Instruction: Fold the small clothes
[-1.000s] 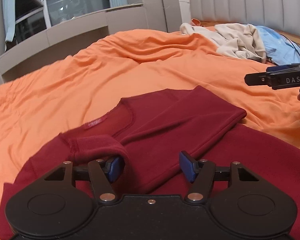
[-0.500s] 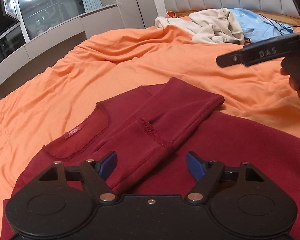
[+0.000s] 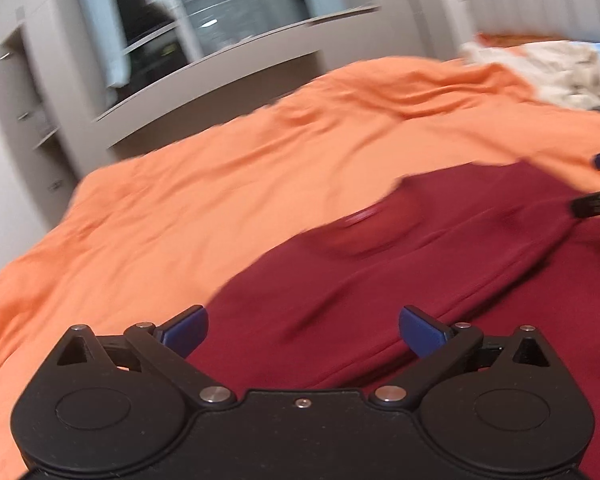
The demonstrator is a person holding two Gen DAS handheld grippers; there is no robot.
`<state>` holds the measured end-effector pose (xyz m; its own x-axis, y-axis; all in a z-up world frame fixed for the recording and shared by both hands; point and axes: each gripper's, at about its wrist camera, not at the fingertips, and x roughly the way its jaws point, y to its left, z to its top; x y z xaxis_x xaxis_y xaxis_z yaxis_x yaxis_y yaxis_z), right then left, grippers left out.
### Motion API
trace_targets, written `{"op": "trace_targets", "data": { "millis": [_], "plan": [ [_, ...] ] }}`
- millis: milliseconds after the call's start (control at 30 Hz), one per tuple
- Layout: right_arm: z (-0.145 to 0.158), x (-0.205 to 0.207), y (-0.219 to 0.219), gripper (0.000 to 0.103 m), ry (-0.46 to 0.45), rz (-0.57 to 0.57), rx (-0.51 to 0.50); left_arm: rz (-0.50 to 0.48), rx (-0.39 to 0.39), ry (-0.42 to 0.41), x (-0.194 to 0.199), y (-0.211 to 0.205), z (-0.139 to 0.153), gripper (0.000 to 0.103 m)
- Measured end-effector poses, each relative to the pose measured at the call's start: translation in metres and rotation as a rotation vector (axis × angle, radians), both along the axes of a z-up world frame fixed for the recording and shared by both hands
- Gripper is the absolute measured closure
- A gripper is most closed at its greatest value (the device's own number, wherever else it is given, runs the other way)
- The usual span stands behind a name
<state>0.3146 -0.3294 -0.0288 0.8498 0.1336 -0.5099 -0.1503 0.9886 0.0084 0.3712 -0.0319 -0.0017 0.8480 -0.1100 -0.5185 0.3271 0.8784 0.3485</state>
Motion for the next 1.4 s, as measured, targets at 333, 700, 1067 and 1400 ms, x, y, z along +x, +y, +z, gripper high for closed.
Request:
{"op": "trace_targets", "data": {
  "millis": [333, 700, 1067, 1400],
  "plan": [
    [0.003, 0.025, 0.047, 0.031, 0.101, 0.165, 0.116, 0.251, -0.274, 0.111, -0.003, 0.133, -0.001, 0.001],
    [-0.009, 0.045, 0.031, 0.091, 0.176, 0.111, 0.261, 0.163, -0.139, 0.162, 0.015, 0.104, -0.022, 0.004],
    [0.02, 0.031, 0.025, 0.093, -0.006, 0.076, 0.297, 0.226, -0.006, 0.116, 0.03, 0.086, -0.026, 0.011],
    [0.047, 0.028, 0.013, 0.093, -0.114, 0.053, 0.341, 0.126, 0.114, 0.069, 0.027, 0.065, -0.028, 0.021]
  ]
}}
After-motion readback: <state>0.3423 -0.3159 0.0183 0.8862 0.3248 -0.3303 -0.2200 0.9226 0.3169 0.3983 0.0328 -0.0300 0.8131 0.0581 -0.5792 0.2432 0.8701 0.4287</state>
